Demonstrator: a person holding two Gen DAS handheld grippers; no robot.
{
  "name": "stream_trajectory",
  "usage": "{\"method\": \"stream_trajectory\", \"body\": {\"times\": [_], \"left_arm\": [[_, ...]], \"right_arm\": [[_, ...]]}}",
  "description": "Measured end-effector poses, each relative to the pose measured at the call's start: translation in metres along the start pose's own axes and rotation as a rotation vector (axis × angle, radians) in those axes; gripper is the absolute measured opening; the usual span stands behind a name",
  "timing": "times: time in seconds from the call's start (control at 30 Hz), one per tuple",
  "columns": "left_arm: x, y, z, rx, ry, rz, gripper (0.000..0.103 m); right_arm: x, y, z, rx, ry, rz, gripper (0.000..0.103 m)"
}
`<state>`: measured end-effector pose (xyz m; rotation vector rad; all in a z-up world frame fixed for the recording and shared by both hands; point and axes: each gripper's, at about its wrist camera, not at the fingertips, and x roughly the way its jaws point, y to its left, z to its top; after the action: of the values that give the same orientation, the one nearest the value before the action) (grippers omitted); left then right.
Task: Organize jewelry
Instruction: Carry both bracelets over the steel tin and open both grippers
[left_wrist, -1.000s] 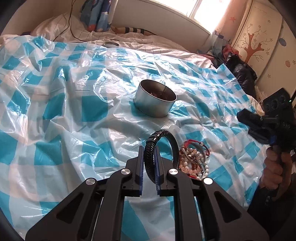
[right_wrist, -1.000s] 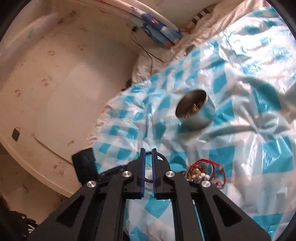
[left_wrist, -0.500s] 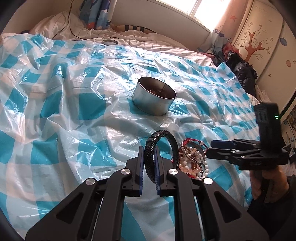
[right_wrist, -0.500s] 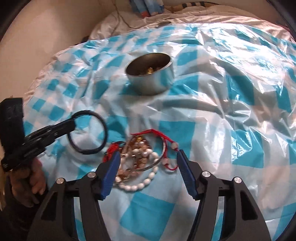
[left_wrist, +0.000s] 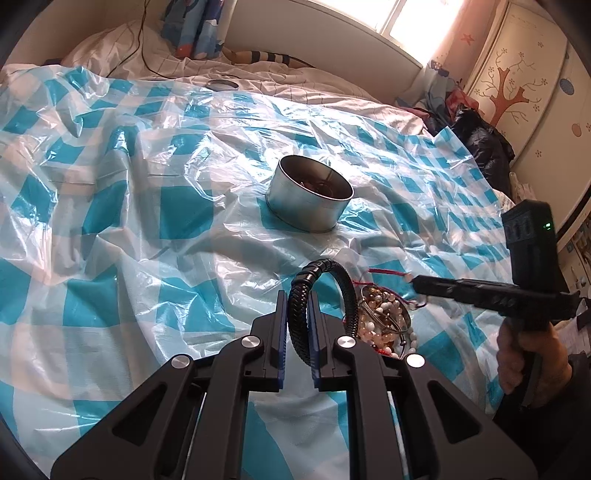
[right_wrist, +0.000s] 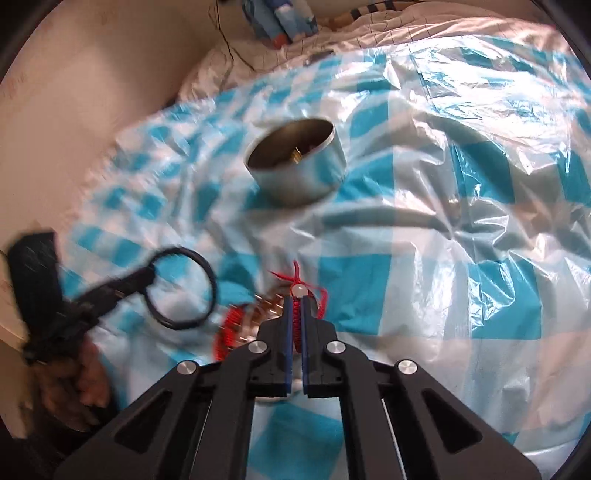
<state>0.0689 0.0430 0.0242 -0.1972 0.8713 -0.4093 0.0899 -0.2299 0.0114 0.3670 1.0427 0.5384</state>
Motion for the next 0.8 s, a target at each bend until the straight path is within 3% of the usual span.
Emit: {"method": "stream_trajectory", "body": {"times": [0.27,0.57,0.8], "left_arm": [[0.002,0.000,0.001,0.002,0.004,0.001,0.009],[-0.004,-0.003,0.008,-0.018,-0.030,-0.030,0.009],[-0.009,-0.015,0.036,-0.025,-0.090,-0.057,0.009]], "right_arm": [[-0.017,-0.005,0.007,0.080,-0.047,0.162,0.004],[-0.035,0.005,0.015,0.077,-0.111,0.205,0.004],[-0.050,0.020,0.037,0.055,-0.216,0.192,0.004]]}}
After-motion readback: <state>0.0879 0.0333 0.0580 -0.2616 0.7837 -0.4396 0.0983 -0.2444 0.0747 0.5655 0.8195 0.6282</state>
